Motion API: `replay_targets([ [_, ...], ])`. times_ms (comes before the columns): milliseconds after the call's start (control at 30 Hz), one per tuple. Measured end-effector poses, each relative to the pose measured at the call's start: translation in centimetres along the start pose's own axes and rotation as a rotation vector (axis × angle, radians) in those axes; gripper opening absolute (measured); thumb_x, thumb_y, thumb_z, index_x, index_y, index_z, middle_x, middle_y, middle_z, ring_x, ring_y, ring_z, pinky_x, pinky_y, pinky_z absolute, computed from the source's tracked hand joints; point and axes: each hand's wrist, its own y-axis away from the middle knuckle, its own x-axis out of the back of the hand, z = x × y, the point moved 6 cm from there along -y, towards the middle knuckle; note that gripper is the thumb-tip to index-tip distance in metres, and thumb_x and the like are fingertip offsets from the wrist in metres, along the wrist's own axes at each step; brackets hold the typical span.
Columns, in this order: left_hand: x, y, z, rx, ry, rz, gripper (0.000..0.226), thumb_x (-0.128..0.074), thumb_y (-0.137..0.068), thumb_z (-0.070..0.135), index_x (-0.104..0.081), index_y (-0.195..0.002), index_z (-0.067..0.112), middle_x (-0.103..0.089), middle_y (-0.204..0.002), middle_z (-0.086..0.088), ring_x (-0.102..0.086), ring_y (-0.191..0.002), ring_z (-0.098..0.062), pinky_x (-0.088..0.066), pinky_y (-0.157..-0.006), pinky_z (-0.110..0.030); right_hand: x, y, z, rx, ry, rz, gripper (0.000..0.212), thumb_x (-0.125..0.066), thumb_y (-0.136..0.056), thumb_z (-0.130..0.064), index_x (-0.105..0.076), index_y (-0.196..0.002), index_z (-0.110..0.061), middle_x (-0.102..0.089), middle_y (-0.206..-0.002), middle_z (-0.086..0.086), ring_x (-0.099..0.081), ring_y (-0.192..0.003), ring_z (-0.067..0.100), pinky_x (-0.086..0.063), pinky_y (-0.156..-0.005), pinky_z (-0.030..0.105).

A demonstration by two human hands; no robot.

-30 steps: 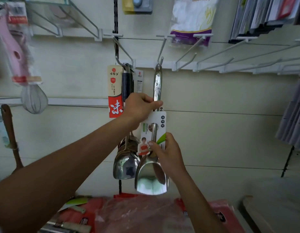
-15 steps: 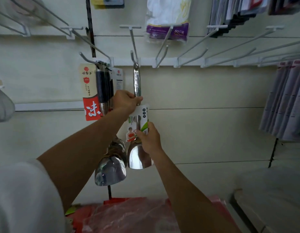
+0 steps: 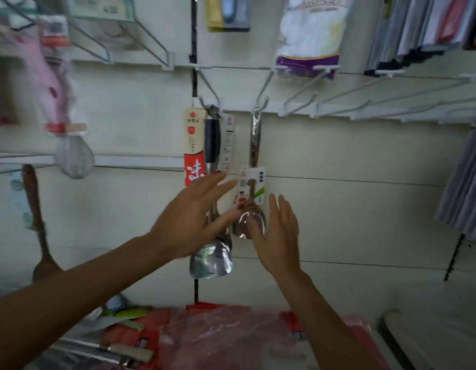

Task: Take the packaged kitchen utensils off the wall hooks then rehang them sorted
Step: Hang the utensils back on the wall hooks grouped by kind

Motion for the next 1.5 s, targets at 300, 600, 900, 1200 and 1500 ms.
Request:
replay_targets([
  [300,12.5,20.4,-14.3,0.346,-0.567,-0.299,0.090,-0.023,-0.086,0.082,-0.034,-0.152,0.022,-0.030,-0.158,-0.014,-0.027,-0.145,-0.036,-0.022,-0.117,-0.058,-3.9,8.3,-16.8,0.385,0.073,-0.052,0.077,-0.034,-0.097,-0.063,-0.025,-0.157,-0.015,-0.015,-0.165,0.010,-0.009,-0.153,0.028,-0.009,-0.124,0.048],
  [600,29.9,40.4,-20.5,0.714,-0.686,-0.318,0.093,-0.019,-0.083,0.086,-0.035,-0.150,0.025,-0.029,-0.158,-0.010,-0.023,-0.145,-0.031,-0.017,-0.119,-0.050,-17.3,19.6,-38.0,0.570,-0.134,-0.297,0.075,-0.030,-0.098,-0.061,-0.031,-0.155,-0.012,-0.025,-0.162,0.013,-0.019,-0.150,0.031,-0.021,-0.120,0.053],
  [900,43.9,58.7,-21.0,0.991,-0.853,-0.328,0.094,-0.014,-0.081,0.086,-0.037,-0.149,0.024,-0.036,-0.154,-0.011,-0.031,-0.142,-0.033,-0.023,-0.117,-0.054,-25.4,33.0,-59.2,0.796,-0.311,-0.474,0.079,-0.023,-0.097,-0.067,-0.035,-0.153,-0.012,-0.029,-0.161,0.013,-0.023,-0.149,0.031,-0.023,-0.119,0.052],
  [1200,52.2,70.7,-20.3,1.139,-0.966,-0.320,0.090,-0.017,-0.086,0.083,-0.028,-0.153,0.023,-0.028,-0.158,-0.010,-0.022,-0.146,-0.030,-0.018,-0.120,-0.052,-29.5,44.9,-74.1,0.989,-0.375,-0.586,0.076,-0.026,-0.099,-0.067,-0.024,-0.157,-0.016,-0.022,-0.163,0.010,-0.013,-0.152,0.026,-0.017,-0.123,0.048],
  [1500,56.5,80.6,-18.6,1.259,-0.991,-0.266,0.089,-0.022,-0.088,0.081,-0.028,-0.153,0.022,-0.028,-0.158,-0.011,-0.022,-0.146,-0.031,-0.018,-0.120,-0.053,-31.0,53.7,-82.1,1.116,-0.431,-0.681,0.078,-0.023,-0.097,-0.066,-0.022,-0.157,-0.015,-0.019,-0.164,0.012,-0.013,-0.152,0.027,-0.012,-0.121,0.046],
])
